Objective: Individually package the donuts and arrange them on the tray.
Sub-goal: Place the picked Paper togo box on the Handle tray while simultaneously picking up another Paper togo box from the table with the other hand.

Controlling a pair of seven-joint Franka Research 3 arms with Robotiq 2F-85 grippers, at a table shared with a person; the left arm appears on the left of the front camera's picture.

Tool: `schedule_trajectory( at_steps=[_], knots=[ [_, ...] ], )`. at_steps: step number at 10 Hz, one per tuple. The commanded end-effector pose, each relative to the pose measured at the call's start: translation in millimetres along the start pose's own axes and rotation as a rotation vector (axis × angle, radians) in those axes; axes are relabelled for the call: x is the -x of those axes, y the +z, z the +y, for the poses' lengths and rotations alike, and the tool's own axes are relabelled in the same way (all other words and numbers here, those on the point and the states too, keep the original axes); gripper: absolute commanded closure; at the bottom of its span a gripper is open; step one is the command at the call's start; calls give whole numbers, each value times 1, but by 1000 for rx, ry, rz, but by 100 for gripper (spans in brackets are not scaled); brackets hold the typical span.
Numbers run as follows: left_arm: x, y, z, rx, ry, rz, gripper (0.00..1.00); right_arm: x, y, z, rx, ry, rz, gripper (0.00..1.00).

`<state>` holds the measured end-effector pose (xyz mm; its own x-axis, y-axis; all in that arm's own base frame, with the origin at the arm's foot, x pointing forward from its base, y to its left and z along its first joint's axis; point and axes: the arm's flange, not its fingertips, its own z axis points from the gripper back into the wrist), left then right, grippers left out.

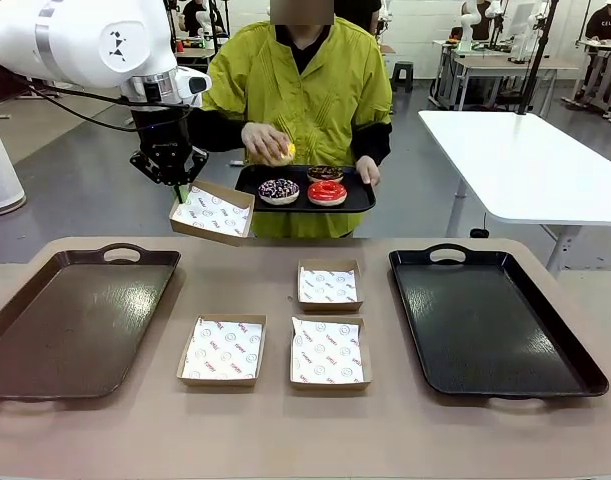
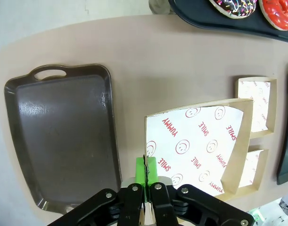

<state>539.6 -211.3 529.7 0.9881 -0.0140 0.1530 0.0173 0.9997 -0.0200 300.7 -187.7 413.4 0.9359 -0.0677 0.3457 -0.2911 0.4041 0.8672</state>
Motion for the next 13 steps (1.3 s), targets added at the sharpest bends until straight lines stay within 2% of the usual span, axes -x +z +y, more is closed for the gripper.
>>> schedule_trajectory(
  at_steps=[1, 13],
  knots=[
    [0, -1, 2, -2, 1, -6, 100, 0, 0, -1, -17, 9, -6, 0],
    [0, -1, 2, -2, 1, -6, 100, 0, 0, -1, -17, 9, -6, 0]
  ],
)
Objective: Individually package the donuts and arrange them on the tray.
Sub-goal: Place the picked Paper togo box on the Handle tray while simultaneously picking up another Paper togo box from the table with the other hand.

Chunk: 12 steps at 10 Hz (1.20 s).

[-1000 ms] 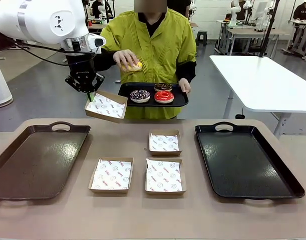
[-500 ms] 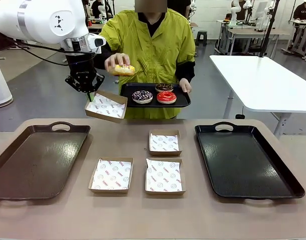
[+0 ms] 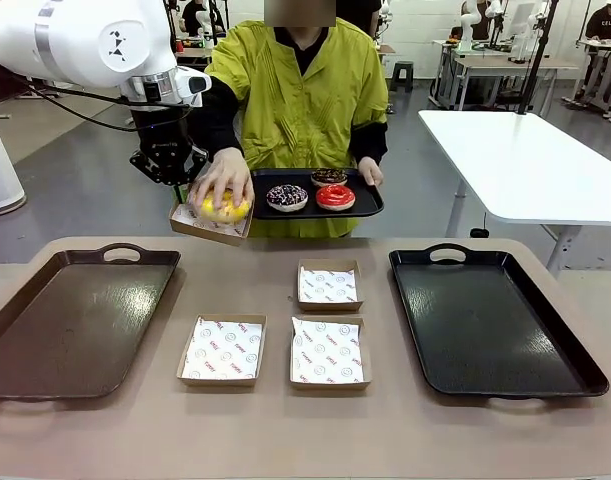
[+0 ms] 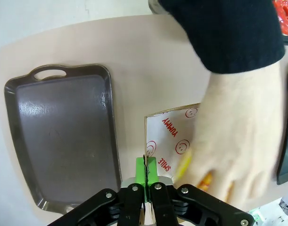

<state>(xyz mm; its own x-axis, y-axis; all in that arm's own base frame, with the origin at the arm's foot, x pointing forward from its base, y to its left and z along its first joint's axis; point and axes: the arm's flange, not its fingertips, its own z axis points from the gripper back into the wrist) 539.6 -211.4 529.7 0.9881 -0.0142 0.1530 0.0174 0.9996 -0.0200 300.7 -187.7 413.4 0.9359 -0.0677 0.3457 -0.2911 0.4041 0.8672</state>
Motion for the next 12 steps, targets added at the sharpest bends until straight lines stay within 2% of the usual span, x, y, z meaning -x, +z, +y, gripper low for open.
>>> schedule_trajectory(
  at_steps=[1, 10, 11, 12],
  knots=[
    [0, -1, 2, -2, 1, -6, 100, 0, 0, -1, -17, 9, -6, 0],
    [0, 0, 0, 0, 0, 0, 99, 0, 0, 0, 0, 0, 0, 0],
    [-8, 2, 11, 5, -17, 20, 99, -21, -9, 6, 57, -58, -34, 0],
    [-8, 7, 26, 30, -7, 44, 99, -41, -21, 18, 103, -80, -16, 0]
  ],
)
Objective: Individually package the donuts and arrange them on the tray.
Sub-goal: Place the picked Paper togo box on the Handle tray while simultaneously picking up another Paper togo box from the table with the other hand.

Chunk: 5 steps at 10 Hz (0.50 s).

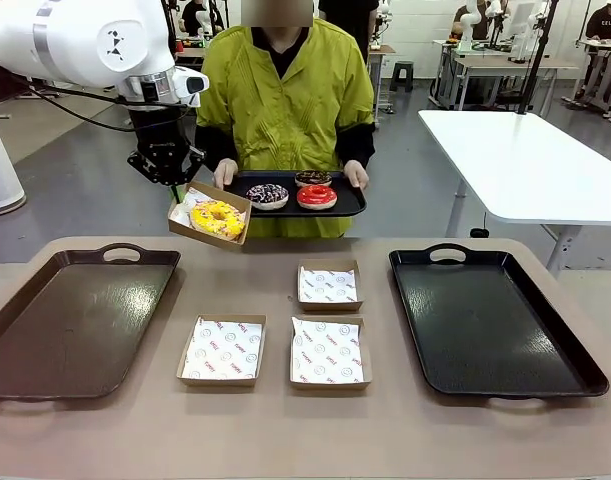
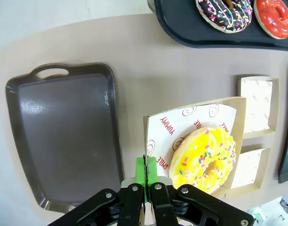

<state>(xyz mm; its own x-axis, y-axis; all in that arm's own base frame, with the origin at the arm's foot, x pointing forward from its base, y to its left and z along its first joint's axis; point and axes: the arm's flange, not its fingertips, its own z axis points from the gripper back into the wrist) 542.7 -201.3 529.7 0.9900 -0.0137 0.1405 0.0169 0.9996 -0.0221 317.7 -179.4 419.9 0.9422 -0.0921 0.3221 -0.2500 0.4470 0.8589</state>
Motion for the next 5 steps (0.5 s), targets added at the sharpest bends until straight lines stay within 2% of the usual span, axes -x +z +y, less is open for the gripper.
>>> schedule_trajectory(
  at_steps=[1, 3, 5],
  knots=[
    [-4, 16, 37, 33, -3, 27, 99, -48, -25, 38, 107, -46, 7, 0],
    [8, 32, 79, 57, -17, 60, 99, -89, -49, 89, 203, -23, 37, 0],
    [22, 35, 127, 21, 3, 65, 99, -131, -89, 133, 326, -5, 67, 0]
  ],
)
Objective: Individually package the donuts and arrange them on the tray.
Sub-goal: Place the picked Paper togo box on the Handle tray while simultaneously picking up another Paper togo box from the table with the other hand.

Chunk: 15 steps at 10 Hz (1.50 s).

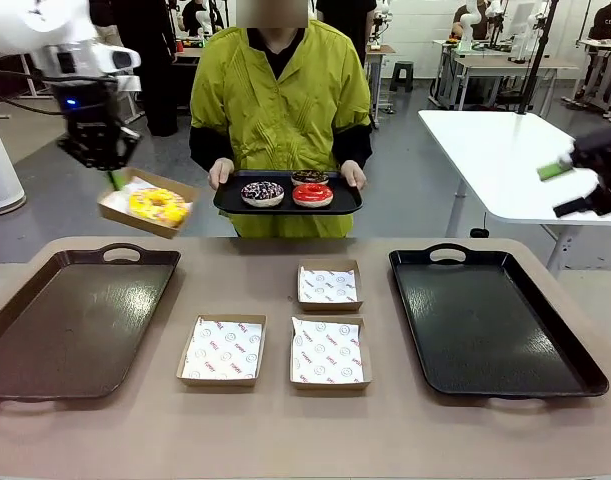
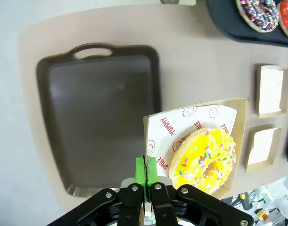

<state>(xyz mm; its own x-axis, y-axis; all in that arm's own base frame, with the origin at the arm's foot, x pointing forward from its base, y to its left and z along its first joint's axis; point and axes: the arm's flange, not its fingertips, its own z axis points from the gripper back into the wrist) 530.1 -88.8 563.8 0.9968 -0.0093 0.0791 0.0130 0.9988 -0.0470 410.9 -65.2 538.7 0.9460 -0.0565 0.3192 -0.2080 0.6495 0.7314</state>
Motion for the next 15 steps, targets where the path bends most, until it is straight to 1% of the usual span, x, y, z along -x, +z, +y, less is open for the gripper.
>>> schedule_trajectory(
  at_steps=[1, 2, 4, 6, 8, 9, 12, 14, 15],
  knots=[
    [12, -8, 38, 3, 2, 6, 99, -34, -33, 23, 139, -13, 55, 0],
    [5, -14, 58, -7, -11, -1, 99, -49, -58, 38, 192, -2, 71, 0],
    [-3, -32, 84, -53, 0, -23, 99, -62, -109, 66, 290, 46, 92, 0],
    [-17, -64, 98, -62, -3, -16, 99, -69, -154, 86, 335, 67, 117, 0],
    [-27, -88, 105, -51, -7, -1, 99, -72, -186, 98, 390, 82, 130, 0],
    [-19, -68, 98, -53, 20, 2, 99, -67, -204, 102, 427, 100, 138, 0],
    [-19, -68, 98, -53, 20, 2, 99, -55, -246, 100, 490, 77, 205, 0],
    [-19, -68, 98, -53, 20, 2, 99, -38, -258, 99, 503, 80, 245, 0],
    [-19, -68, 98, -53, 20, 2, 99, -32, -253, 101, 493, 80, 262, 0]
  ],
)
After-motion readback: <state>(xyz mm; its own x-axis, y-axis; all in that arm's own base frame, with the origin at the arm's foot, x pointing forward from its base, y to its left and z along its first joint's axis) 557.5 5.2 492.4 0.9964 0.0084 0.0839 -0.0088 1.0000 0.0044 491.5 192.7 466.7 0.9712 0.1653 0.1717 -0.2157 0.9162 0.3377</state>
